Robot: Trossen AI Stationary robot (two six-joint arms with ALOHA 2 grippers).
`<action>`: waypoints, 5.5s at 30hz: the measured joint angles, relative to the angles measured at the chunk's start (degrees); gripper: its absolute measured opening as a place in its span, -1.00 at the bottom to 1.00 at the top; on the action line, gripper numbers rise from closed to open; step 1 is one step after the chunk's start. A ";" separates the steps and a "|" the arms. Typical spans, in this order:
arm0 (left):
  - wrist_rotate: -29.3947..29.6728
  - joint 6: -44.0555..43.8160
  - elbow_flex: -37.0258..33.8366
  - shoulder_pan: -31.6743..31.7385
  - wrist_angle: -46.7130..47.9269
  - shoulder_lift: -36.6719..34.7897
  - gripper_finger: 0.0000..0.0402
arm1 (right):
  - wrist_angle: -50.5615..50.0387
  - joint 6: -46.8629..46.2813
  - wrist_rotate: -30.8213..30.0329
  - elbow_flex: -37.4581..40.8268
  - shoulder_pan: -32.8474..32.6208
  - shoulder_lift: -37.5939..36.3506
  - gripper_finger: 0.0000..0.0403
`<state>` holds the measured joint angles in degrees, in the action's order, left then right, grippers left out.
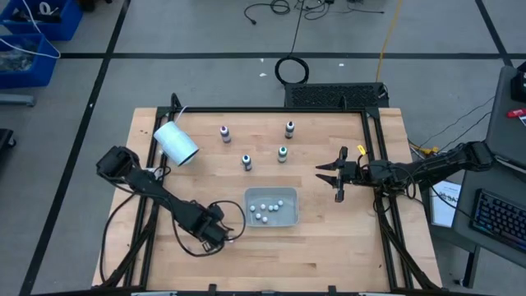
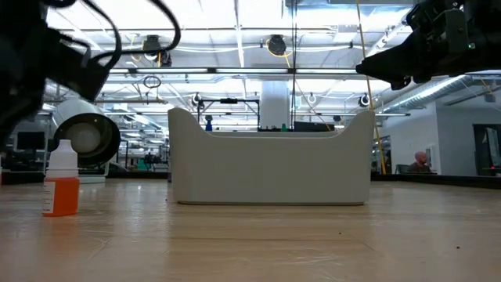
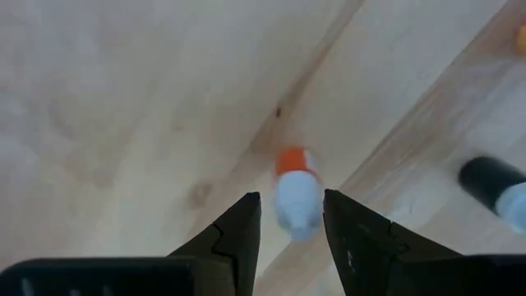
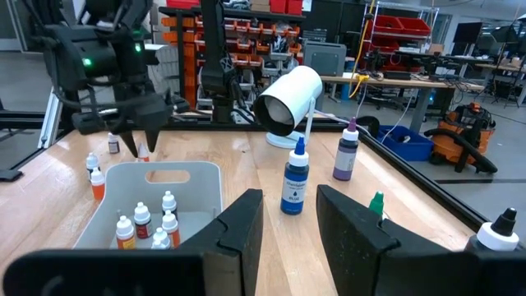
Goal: Pick & Place food coloring
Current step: Put the orange food coloring bottle into the bin
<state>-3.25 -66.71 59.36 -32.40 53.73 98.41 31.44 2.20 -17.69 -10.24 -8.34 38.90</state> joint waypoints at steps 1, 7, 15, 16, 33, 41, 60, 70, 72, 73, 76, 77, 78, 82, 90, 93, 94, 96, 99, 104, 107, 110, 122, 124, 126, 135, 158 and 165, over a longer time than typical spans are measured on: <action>-1.21 -0.07 -1.09 0.02 -1.62 0.00 -0.32 | 0.00 0.00 0.00 0.00 0.00 0.00 -0.48; -2.29 0.05 -3.81 0.72 -4.23 0.00 -0.32 | 0.02 0.00 0.00 0.00 0.01 0.00 -0.48; -2.58 3.89 -2.28 1.55 -4.06 -0.02 -0.32 | 0.24 -0.01 0.00 0.00 0.01 0.00 -0.48; -2.56 4.18 -1.71 1.61 -4.08 -0.02 -0.32 | 0.24 -0.02 0.00 0.00 0.00 0.02 -0.48; 1.38 6.61 1.61 1.57 -3.82 -0.03 -0.32 | 0.00 -0.02 0.00 0.00 0.00 0.01 -0.48; 0.87 7.73 1.61 1.57 -3.84 -0.04 -0.32 | 0.02 -0.02 0.00 0.00 0.02 0.02 -0.48; 0.20 8.55 1.57 1.57 -3.88 -0.15 -0.73 | 0.02 -0.02 0.00 0.00 0.01 0.01 -0.48; 0.27 11.00 1.68 1.87 -3.79 -0.15 -0.73 | 0.02 -0.02 0.00 0.00 0.01 0.01 -0.48; 0.51 11.68 2.23 2.15 -2.74 -0.09 -0.73 | 0.02 -0.02 0.00 0.00 0.00 0.00 -0.48; 1.03 12.15 2.79 2.33 -1.83 -0.05 -0.73 | 0.02 -0.02 0.00 0.00 0.00 0.00 -0.48; 3.07 13.08 5.04 2.99 1.51 -0.07 -0.73 | 0.04 -0.02 0.00 0.00 0.00 0.00 -0.48; 3.90 13.45 5.95 3.23 2.92 -0.07 -0.73 | 0.04 -0.02 0.00 0.00 0.00 0.00 -0.48; 4.77 13.97 7.02 3.44 4.11 -0.05 -0.73 | 0.07 -0.02 0.00 0.00 0.02 0.00 -0.48; 7.99 18.27 11.83 4.54 6.94 -0.04 -0.73 | 0.07 -0.02 0.00 0.00 0.00 0.00 -0.48; 16.02 30.80 23.68 8.53 12.74 -0.04 -0.73 | 0.15 -0.04 0.00 0.00 0.00 0.01 -0.48; 18.59 37.24 26.82 10.80 11.28 -0.04 -0.73 | 0.20 -0.04 0.00 0.00 0.00 0.00 -0.48; 18.63 39.61 27.46 11.72 10.02 -0.04 -0.73 | 0.20 -0.04 0.00 0.00 0.00 0.00 -0.48; 17.62 44.65 27.95 13.89 6.69 -0.07 -0.73 | 0.26 -0.04 0.00 0.00 0.00 0.00 -0.48; 13.60 50.16 28.02 17.21 2.12 -0.06 -0.73 | 0.33 -0.04 0.00 0.00 0.00 0.02 -0.48; 12.25 56.06 28.04 20.91 -1.52 -0.05 -0.73 | 0.40 -0.04 0.00 0.00 0.00 0.00 -0.48; 11.62 57.43 28.04 22.31 -2.33 -0.06 -0.73 | 0.39 -0.04 0.00 0.00 0.00 0.01 -0.48; 8.96 59.35 28.02 23.08 -5.23 1.30 -0.73 | 0.35 -0.02 0.00 0.00 0.00 0.02 -0.48; 7.25 61.91 27.84 23.80 -4.51 10.74 -0.73 | -0.07 0.04 0.00 0.02 0.00 0.02 -0.48; 7.24 61.91 27.84 23.82 -4.56 11.76 -0.73 | -0.04 0.04 0.00 0.00 0.00 0.02 -0.48; 7.24 61.91 27.84 23.82 -4.94 12.81 -0.73 | -0.04 0.04 0.00 0.02 0.00 0.02 -0.48; 4.61 61.86 27.84 23.80 -7.57 16.35 -0.73 | -0.04 0.02 0.00 0.01 0.00 0.02 -0.48; 4.68 60.17 27.84 23.80 -8.32 18.25 -0.37 | -0.06 0.04 0.00 0.00 0.00 0.00 -0.48; 4.60 59.07 27.84 23.76 -7.94 17.74 -0.11 | -0.07 0.04 0.00 0.02 0.00 0.00 -0.48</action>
<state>1.34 -7.64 87.20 -8.64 45.78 116.15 31.38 2.24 -17.69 -10.22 -8.34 38.89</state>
